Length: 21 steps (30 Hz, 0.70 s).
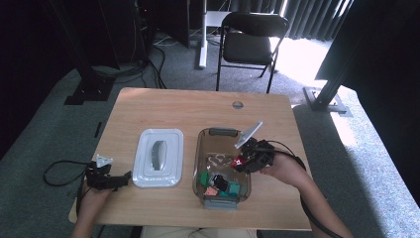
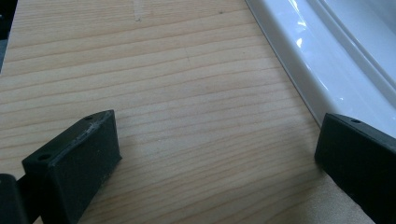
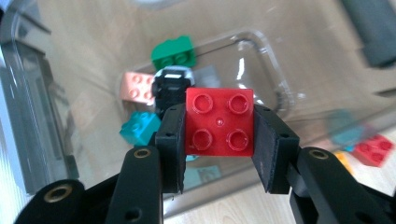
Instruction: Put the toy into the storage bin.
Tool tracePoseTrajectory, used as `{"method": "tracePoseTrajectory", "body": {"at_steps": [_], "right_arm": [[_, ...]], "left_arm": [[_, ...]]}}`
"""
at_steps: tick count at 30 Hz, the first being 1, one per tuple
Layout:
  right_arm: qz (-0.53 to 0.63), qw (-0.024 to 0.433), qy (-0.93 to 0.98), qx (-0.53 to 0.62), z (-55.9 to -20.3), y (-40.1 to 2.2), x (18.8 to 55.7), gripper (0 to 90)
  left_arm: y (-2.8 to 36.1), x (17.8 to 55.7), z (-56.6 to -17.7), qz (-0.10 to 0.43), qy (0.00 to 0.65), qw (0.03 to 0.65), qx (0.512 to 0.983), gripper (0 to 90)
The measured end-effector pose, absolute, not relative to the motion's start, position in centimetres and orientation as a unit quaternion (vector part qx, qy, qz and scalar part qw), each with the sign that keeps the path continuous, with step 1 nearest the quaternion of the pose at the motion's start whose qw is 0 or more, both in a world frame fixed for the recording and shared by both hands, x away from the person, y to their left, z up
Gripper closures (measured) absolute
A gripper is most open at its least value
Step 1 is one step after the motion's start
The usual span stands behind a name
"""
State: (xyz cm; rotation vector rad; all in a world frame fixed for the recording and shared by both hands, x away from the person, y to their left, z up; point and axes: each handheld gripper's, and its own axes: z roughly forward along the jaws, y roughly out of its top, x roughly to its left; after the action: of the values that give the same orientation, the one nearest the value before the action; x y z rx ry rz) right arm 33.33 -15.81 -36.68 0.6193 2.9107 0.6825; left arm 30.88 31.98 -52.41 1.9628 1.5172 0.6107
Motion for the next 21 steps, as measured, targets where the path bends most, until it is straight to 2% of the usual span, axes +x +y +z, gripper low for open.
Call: {"method": "tracePoseTrajectory", "body": {"at_steps": [21], "right_arm": [[0.121, 0.019, 0.98, 0.155, -40.1, -11.5, 33.9, 58.5]], "left_arm": [[32.0, 30.9, -52.4, 0.229, 0.568, 0.289, 0.736, 0.5]]}}
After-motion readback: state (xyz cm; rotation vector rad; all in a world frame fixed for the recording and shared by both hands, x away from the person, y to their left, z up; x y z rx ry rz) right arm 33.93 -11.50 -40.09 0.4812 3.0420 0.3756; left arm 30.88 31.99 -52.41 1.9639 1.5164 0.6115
